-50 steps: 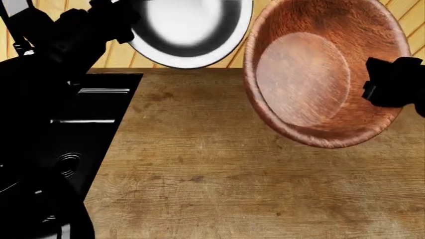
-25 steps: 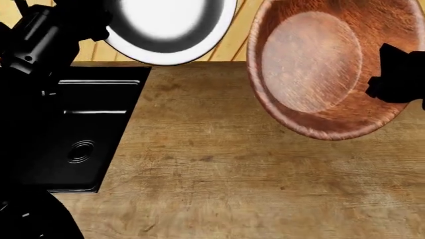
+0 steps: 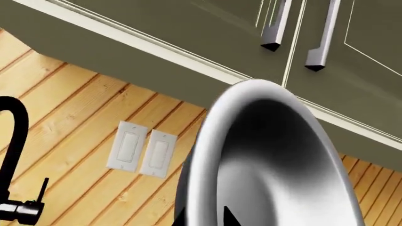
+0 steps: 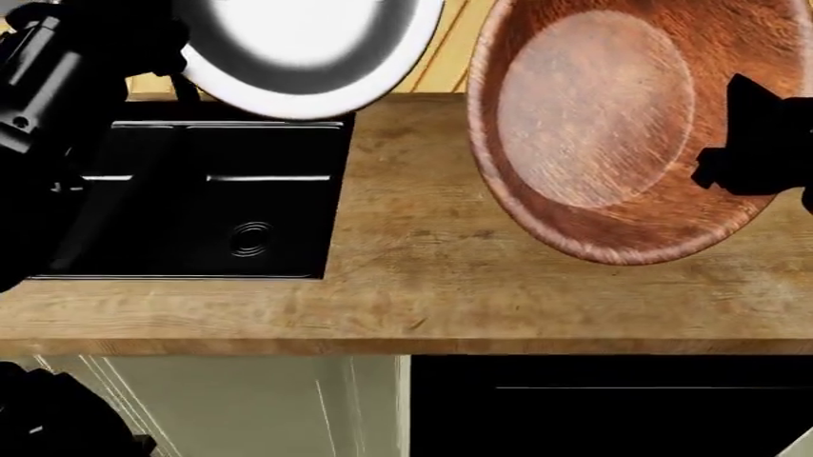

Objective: Stack the bowls in the sink.

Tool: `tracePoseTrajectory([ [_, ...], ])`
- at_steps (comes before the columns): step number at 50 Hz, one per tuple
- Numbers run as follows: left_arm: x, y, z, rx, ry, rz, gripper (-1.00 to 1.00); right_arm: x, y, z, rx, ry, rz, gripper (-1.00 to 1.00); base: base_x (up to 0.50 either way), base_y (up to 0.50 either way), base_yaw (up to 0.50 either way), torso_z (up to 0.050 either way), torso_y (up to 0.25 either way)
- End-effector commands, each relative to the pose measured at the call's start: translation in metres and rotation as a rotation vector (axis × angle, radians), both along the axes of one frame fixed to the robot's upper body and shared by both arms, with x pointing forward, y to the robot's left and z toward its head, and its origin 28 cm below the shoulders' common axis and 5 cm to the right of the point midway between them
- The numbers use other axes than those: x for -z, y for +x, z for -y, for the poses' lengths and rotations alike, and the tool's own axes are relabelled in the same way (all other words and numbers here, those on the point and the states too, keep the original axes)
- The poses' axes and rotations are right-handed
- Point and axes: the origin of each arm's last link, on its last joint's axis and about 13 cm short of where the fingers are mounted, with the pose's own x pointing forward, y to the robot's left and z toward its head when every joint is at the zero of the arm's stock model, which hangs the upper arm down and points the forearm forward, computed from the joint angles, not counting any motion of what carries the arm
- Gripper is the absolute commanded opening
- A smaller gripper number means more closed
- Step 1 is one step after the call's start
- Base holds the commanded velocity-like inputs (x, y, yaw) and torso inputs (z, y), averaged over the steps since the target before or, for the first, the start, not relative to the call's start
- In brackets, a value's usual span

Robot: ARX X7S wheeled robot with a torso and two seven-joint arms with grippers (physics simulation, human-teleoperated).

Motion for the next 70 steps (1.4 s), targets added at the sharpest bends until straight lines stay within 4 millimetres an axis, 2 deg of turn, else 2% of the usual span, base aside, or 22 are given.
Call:
tracePoseTrajectory([
  [1,-0.0031,-0.0044,-0.0032,-0.003,-0.019,0.025,-1.0,-0.0028,-0.0006,0.0003,0.009,-0.016,0.035,-1.0,-0.23,0.5,0.0,0.0,0.0],
  [23,-0.001,-0.006,-0.0054,-0.013,-0.012,0.026,-1.0,-0.0046,-0.0001,-0.003,0.006,-0.04,0.039,-1.0,-0.12,0.5,0.0,0.0,0.0],
  [70,0.0039,-0.0052,-0.0072,-0.031,-0.009,0.014,-1.0,0.0029,0.0022,-0.0039,0.009,-0.036,0.021,-1.0,0.0,0.5,0.0,0.0,0.001],
])
